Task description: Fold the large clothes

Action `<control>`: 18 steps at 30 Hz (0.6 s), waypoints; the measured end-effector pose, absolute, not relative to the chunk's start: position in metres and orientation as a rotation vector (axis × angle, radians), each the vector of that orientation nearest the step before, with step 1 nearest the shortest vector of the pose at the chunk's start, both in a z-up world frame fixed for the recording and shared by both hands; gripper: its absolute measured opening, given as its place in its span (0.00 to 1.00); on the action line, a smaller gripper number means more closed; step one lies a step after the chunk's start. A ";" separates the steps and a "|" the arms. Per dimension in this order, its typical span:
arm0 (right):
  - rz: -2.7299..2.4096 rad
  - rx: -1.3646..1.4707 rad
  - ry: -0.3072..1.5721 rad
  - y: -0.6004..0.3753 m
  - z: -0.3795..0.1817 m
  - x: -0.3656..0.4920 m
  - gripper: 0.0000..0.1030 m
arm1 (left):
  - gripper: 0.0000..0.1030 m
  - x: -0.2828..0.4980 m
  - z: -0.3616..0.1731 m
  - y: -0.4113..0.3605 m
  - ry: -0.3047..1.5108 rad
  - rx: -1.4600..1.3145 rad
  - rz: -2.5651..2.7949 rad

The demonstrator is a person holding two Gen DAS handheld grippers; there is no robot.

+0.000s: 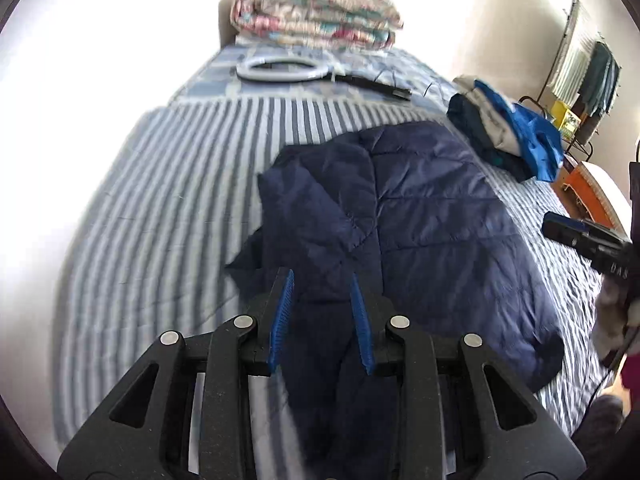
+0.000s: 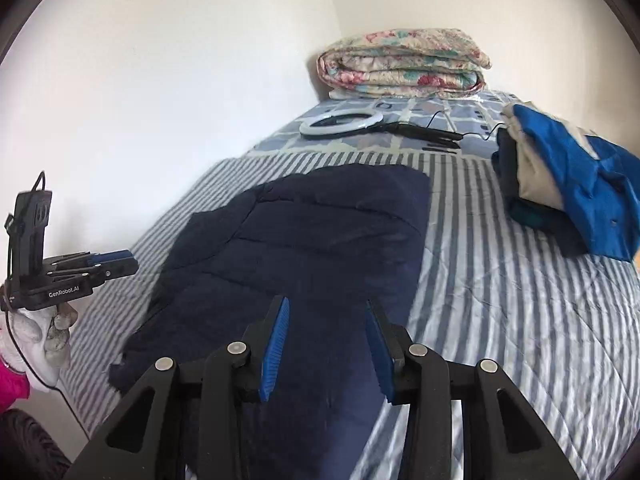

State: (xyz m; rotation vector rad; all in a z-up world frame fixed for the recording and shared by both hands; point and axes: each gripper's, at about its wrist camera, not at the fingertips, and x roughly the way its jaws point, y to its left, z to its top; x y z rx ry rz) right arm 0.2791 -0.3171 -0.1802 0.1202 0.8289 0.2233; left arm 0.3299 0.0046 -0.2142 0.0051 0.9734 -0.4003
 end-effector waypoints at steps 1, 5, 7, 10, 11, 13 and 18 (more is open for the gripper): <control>0.226 0.121 0.850 -0.317 -0.185 0.288 0.40 | 0.27 0.335 -0.226 0.004 1.000 0.010 -0.387; 0.213 0.080 0.922 -0.301 -0.220 0.294 0.40 | 0.37 0.350 -0.273 -0.008 1.078 -0.009 -0.356; 0.211 0.085 0.951 -0.302 -0.235 0.292 0.39 | 0.48 0.350 -0.286 -0.007 1.070 -0.012 -0.334; 0.207 0.085 0.993 -0.301 -0.250 0.291 0.38 | 0.50 0.349 -0.292 -0.005 1.068 -0.004 -0.342; 0.203 0.066 1.003 -0.299 -0.253 0.293 0.38 | 0.50 0.351 -0.290 -0.003 1.078 -0.014 -0.347; 0.204 0.051 1.005 -0.298 -0.249 0.287 0.38 | 0.50 0.353 -0.287 0.003 1.088 -0.042 -0.351; 0.234 0.141 0.868 -0.330 -0.225 0.264 0.78 | 0.79 0.352 -0.268 0.059 1.059 -0.291 -0.379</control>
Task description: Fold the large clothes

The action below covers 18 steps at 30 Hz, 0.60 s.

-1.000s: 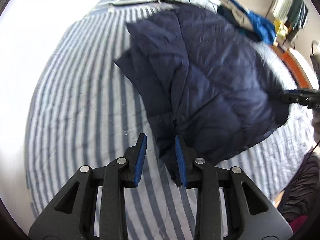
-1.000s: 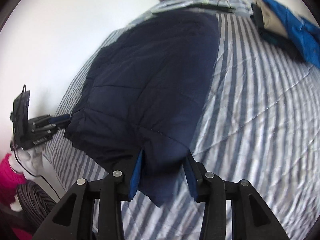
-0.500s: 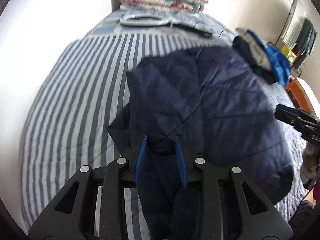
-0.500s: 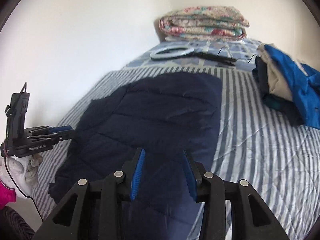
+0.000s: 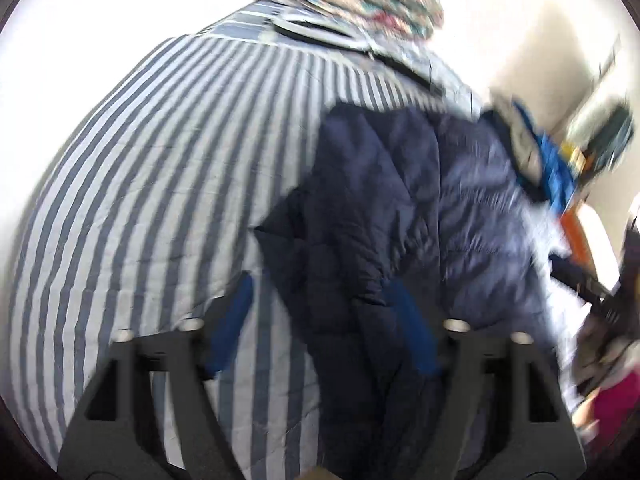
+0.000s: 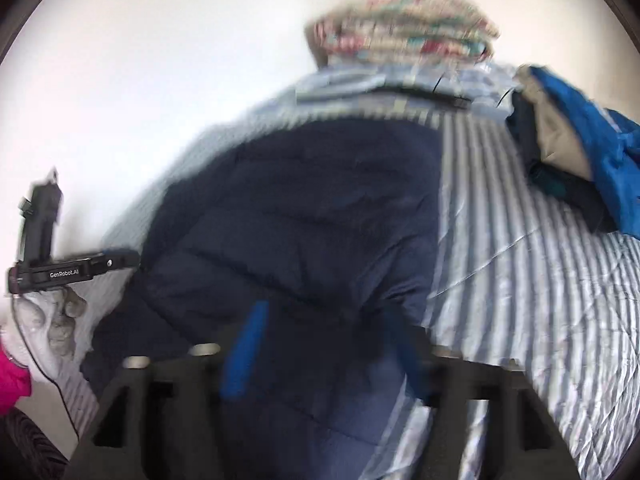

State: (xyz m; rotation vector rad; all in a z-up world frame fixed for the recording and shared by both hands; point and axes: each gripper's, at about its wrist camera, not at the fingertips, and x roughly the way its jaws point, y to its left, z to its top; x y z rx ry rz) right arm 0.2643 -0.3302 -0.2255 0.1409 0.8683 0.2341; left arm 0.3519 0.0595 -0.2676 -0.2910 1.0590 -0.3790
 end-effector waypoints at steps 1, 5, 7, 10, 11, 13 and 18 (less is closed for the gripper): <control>0.224 0.171 0.837 -0.343 -0.223 0.257 0.83 | 0.79 0.354 -0.268 0.074 1.061 -0.370 -0.378; 0.206 0.328 0.857 -0.386 -0.235 0.246 0.83 | 0.79 0.367 -0.294 0.121 1.119 -0.729 -0.388; 0.206 0.397 0.881 -0.402 -0.246 0.243 0.83 | 0.79 0.373 -0.311 0.126 1.164 -0.827 -0.412; 0.260 0.505 0.917 -0.413 -0.264 0.239 0.83 | 0.79 0.374 -0.324 0.122 1.206 -0.837 -0.447; 0.278 0.547 0.922 -0.416 -0.270 0.238 0.83 | 0.79 0.375 -0.327 0.121 1.214 -0.845 -0.464; 0.312 0.633 0.929 -0.422 -0.284 0.237 0.83 | 0.79 0.377 -0.328 0.113 1.219 -0.847 -0.497; 0.341 0.731 0.929 -0.429 -0.302 0.241 0.84 | 0.79 0.385 -0.330 0.100 1.226 -0.823 -0.520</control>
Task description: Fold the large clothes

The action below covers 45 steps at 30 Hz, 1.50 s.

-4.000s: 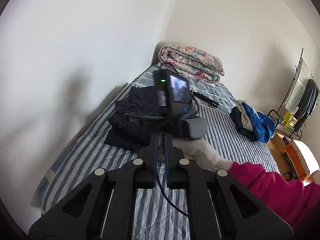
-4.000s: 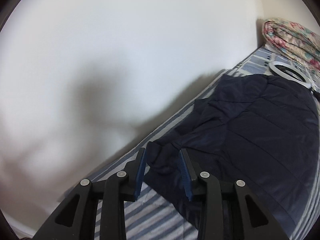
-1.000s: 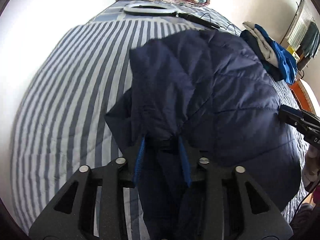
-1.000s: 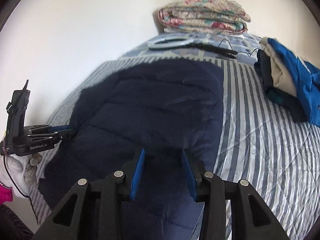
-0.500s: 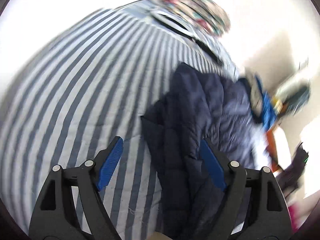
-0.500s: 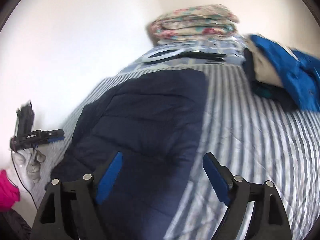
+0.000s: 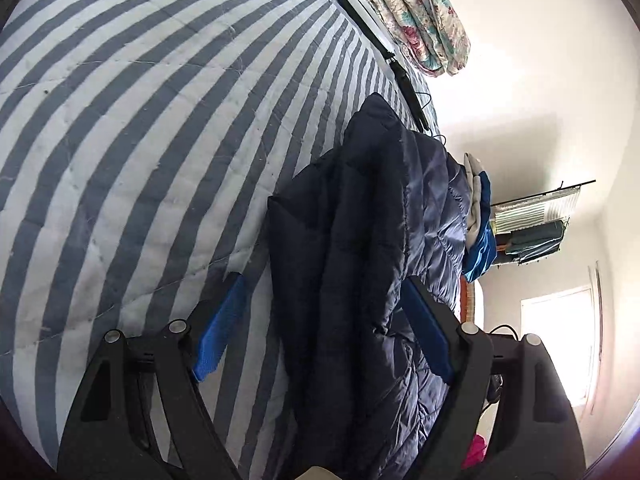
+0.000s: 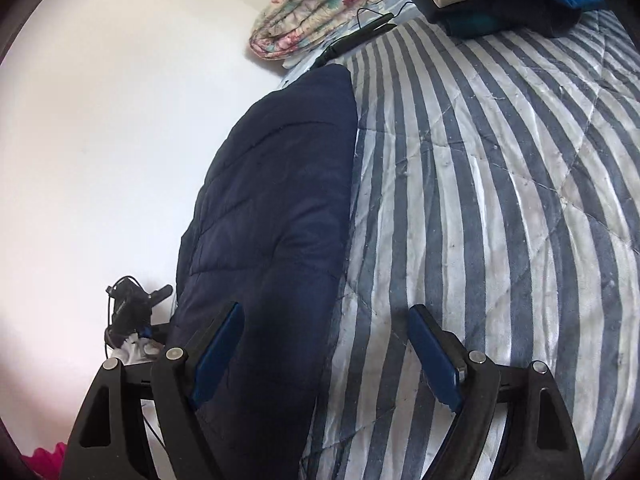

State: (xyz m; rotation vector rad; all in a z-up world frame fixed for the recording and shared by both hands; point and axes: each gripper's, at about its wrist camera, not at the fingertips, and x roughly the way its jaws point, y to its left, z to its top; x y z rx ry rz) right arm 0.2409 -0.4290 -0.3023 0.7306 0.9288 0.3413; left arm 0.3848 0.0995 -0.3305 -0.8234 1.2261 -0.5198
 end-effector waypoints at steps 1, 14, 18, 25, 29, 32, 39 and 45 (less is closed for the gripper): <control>0.347 0.734 0.929 -0.429 -0.303 0.242 0.84 | 0.79 0.386 -0.331 0.098 1.223 -0.822 -0.524; 0.451 0.736 0.977 -0.402 -0.311 0.283 0.62 | 0.78 0.417 -0.332 0.047 1.220 -0.746 -0.577; 0.443 0.679 1.013 -0.386 -0.310 0.298 0.60 | 0.64 0.422 -0.329 0.030 1.221 -0.669 -0.538; 0.380 0.538 1.045 -0.368 -0.293 0.301 0.40 | 0.30 0.418 -0.313 0.003 1.219 -0.503 -0.514; 0.332 0.383 1.044 -0.345 -0.270 0.300 0.28 | 0.19 0.407 -0.291 -0.015 1.165 -0.373 -0.487; 0.293 0.292 1.047 -0.332 -0.255 0.296 0.24 | 0.15 0.397 -0.279 -0.021 1.137 -0.338 -0.478; 0.206 0.065 1.033 -0.313 -0.216 0.270 0.19 | 0.12 0.364 -0.252 -0.035 1.088 -0.276 -0.500; 0.171 -0.046 0.989 -0.317 -0.180 0.237 0.18 | 0.12 0.332 -0.223 -0.048 1.053 -0.255 -0.523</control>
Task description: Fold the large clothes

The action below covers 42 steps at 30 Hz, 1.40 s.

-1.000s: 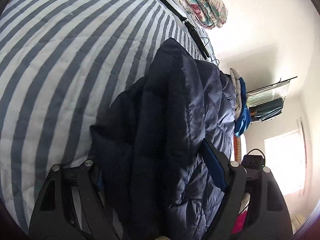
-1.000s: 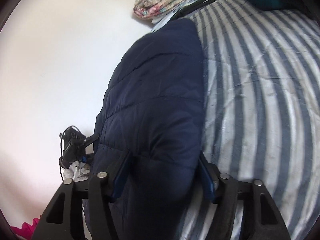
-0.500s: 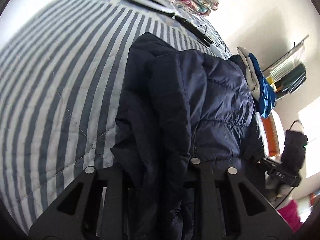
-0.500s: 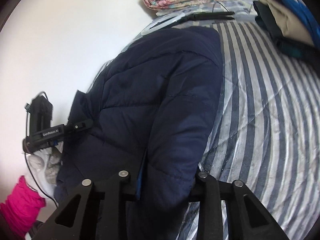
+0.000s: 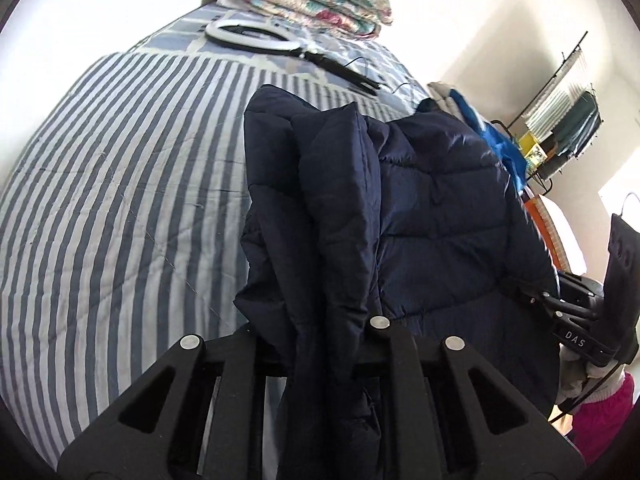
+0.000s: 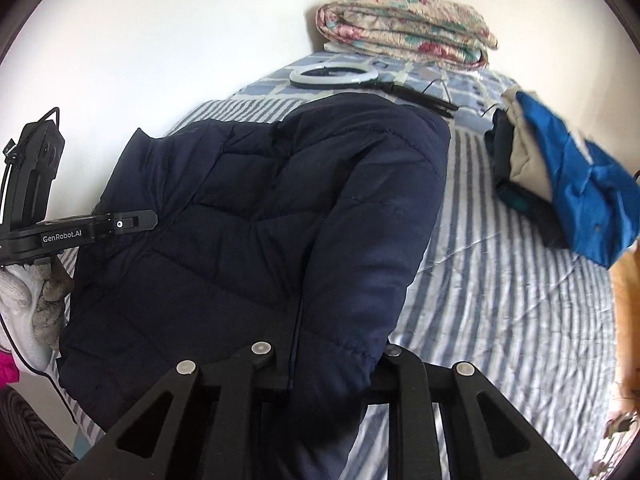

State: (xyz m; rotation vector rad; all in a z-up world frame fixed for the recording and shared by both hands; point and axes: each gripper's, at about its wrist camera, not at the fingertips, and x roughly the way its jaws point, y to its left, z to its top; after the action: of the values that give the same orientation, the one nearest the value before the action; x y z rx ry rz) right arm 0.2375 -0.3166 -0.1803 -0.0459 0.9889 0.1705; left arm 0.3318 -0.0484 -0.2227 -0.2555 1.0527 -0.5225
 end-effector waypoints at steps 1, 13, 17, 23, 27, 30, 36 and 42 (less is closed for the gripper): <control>0.167 -0.057 0.980 -0.318 -0.174 0.231 0.18 | 0.11 0.329 -0.218 -0.050 1.047 -0.258 -0.526; 0.116 -0.161 0.850 -0.347 -0.098 0.163 0.18 | 0.11 0.277 -0.142 -0.091 0.933 -0.240 -0.591; 0.083 -0.172 0.820 -0.364 -0.078 0.145 0.17 | 0.11 0.269 -0.126 -0.116 0.907 -0.233 -0.632; 0.027 -0.181 0.783 -0.398 -0.056 0.121 0.17 | 0.11 0.267 -0.108 -0.159 0.871 -0.224 -0.698; -0.012 -0.173 0.767 -0.424 -0.048 0.116 0.17 | 0.11 0.273 -0.099 -0.193 0.855 -0.210 -0.737; -0.038 -0.184 0.760 -0.441 -0.045 0.118 0.17 | 0.10 0.282 -0.095 -0.217 0.847 -0.194 -0.761; -0.079 -0.193 0.722 -0.472 -0.037 0.127 0.17 | 0.10 0.303 -0.083 -0.257 0.819 -0.187 -0.774; -0.107 -0.182 0.674 -0.493 -0.025 0.135 0.17 | 0.10 0.318 -0.071 -0.284 0.814 -0.188 -0.764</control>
State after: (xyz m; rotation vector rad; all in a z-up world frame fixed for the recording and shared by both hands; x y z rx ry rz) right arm 0.1345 -0.4935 -0.0253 -0.1818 0.6743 -0.1072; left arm 0.3183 -0.2841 -0.0707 -0.1878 0.8144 -0.7638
